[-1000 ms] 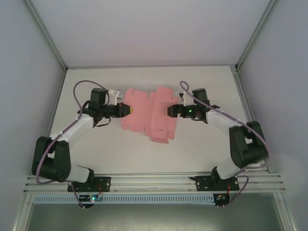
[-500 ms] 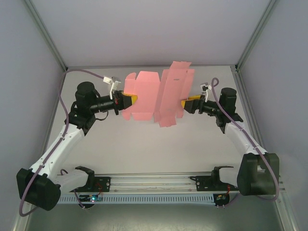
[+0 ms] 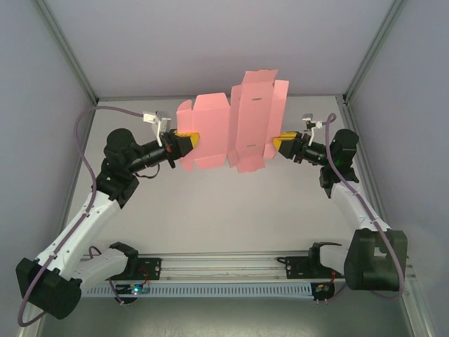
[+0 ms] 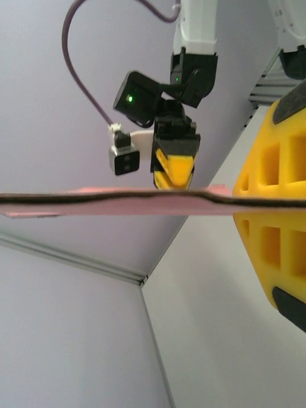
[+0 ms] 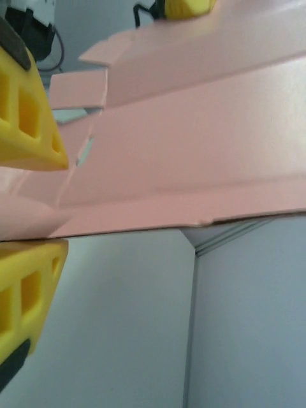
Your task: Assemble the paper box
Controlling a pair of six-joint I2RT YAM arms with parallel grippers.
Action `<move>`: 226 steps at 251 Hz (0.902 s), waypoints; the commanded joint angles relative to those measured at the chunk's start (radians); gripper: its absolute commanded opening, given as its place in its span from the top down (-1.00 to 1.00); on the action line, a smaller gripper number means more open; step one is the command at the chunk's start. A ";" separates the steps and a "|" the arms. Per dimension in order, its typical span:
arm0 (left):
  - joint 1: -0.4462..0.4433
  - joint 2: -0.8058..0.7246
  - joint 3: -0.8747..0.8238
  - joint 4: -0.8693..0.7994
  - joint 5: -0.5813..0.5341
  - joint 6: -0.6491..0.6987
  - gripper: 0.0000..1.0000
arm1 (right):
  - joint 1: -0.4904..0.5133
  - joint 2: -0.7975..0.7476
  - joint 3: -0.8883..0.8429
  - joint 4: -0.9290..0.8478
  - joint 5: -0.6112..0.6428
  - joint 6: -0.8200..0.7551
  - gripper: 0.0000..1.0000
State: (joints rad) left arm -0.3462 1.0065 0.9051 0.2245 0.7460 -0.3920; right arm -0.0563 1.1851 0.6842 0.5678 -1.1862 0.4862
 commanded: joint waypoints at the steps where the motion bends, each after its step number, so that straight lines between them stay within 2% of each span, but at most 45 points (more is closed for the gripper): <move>1: -0.008 0.001 -0.020 0.101 -0.053 -0.044 1.00 | 0.004 -0.027 0.008 0.077 -0.081 0.024 0.33; 11: -0.008 0.003 -0.026 0.122 -0.033 -0.051 1.00 | 0.004 -0.035 0.007 0.071 -0.079 0.010 0.27; 34: -0.010 -0.002 -0.028 0.135 -0.031 -0.063 1.00 | 0.003 -0.047 0.013 -0.001 -0.047 -0.040 0.29; 50: -0.010 -0.010 -0.030 0.114 -0.063 -0.056 1.00 | 0.003 -0.047 0.017 -0.026 -0.035 -0.050 0.43; 90: -0.010 -0.031 -0.060 0.106 -0.134 -0.076 1.00 | 0.003 -0.057 0.025 -0.056 0.005 -0.063 1.00; 110: -0.010 -0.024 -0.073 0.056 -0.199 -0.060 0.99 | 0.004 -0.061 0.052 -0.149 0.056 -0.118 1.00; 114: -0.010 -0.021 -0.074 0.034 -0.225 -0.060 0.84 | 0.005 -0.063 0.067 -0.199 0.070 -0.148 1.00; 118: -0.009 -0.018 -0.073 0.008 -0.256 -0.060 0.58 | 0.007 -0.064 0.082 -0.255 0.084 -0.184 1.00; 123: -0.009 -0.015 -0.072 -0.026 -0.299 -0.063 0.12 | 0.010 -0.065 0.102 -0.331 0.106 -0.232 1.00; 129: -0.009 -0.012 -0.068 -0.072 -0.349 -0.064 -0.60 | 0.015 -0.067 0.132 -0.439 0.140 -0.307 1.00; 132: -0.009 -0.010 -0.066 -0.098 -0.373 -0.062 -0.83 | 0.019 -0.066 0.148 -0.500 0.160 -0.350 1.00; 135: -0.010 -0.009 -0.062 -0.125 -0.399 -0.060 -0.97 | 0.024 -0.064 0.165 -0.559 0.181 -0.393 1.00; 153: -0.010 -0.012 -0.049 -0.261 -0.534 -0.047 -1.00 | 0.060 -0.037 0.266 -0.871 0.309 -0.605 1.00; 174: -0.008 -0.024 -0.032 -0.399 -0.661 -0.030 -1.00 | 0.109 0.029 0.374 -1.148 0.400 -0.765 1.00; 210: -0.006 -0.015 0.040 -0.594 -0.812 -0.002 -1.00 | 0.199 0.171 0.511 -1.506 0.371 -1.047 1.00; 226: 0.005 0.011 0.080 -0.647 -0.825 -0.022 -1.00 | 0.231 0.240 0.566 -1.598 0.403 -1.109 1.00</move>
State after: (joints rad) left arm -0.3473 1.0004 0.8845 -0.2291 0.0853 -0.4274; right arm 0.1169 1.3140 1.1687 -0.6132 -0.8444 -0.3283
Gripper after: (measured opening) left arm 0.998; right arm 0.051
